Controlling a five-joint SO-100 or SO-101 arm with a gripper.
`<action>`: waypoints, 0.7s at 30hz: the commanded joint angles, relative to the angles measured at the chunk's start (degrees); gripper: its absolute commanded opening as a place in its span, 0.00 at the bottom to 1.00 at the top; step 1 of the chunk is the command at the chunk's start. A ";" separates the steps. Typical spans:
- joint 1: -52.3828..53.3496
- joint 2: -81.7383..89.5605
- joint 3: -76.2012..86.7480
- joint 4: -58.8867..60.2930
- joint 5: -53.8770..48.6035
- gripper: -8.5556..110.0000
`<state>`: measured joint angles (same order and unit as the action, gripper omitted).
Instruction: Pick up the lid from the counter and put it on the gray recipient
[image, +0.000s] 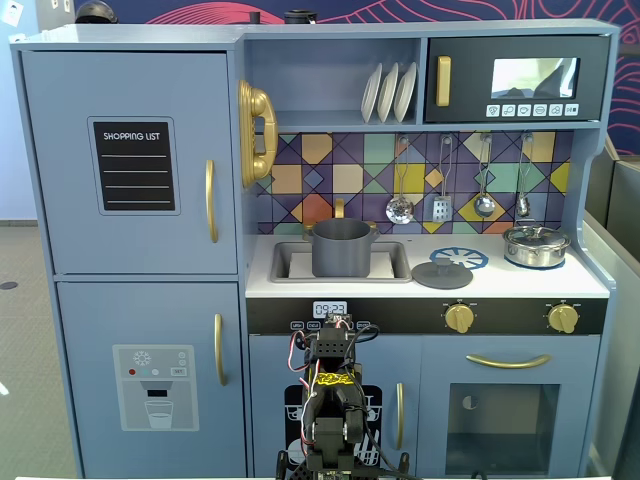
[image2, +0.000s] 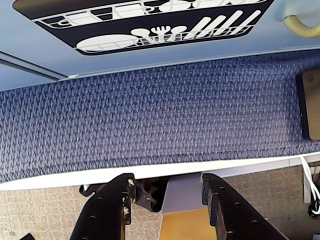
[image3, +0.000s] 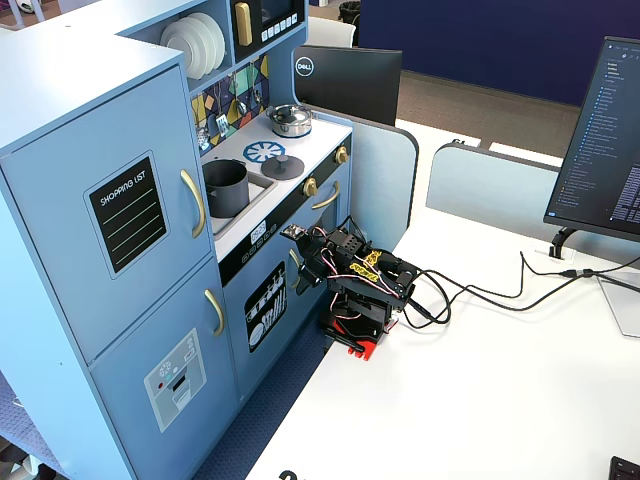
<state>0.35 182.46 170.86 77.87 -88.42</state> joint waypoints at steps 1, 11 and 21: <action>0.44 -0.35 1.05 9.84 1.41 0.18; 0.53 -0.35 1.05 9.84 1.14 0.10; -0.18 -0.35 1.05 8.88 -0.79 0.07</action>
<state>0.53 182.46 170.86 77.87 -88.68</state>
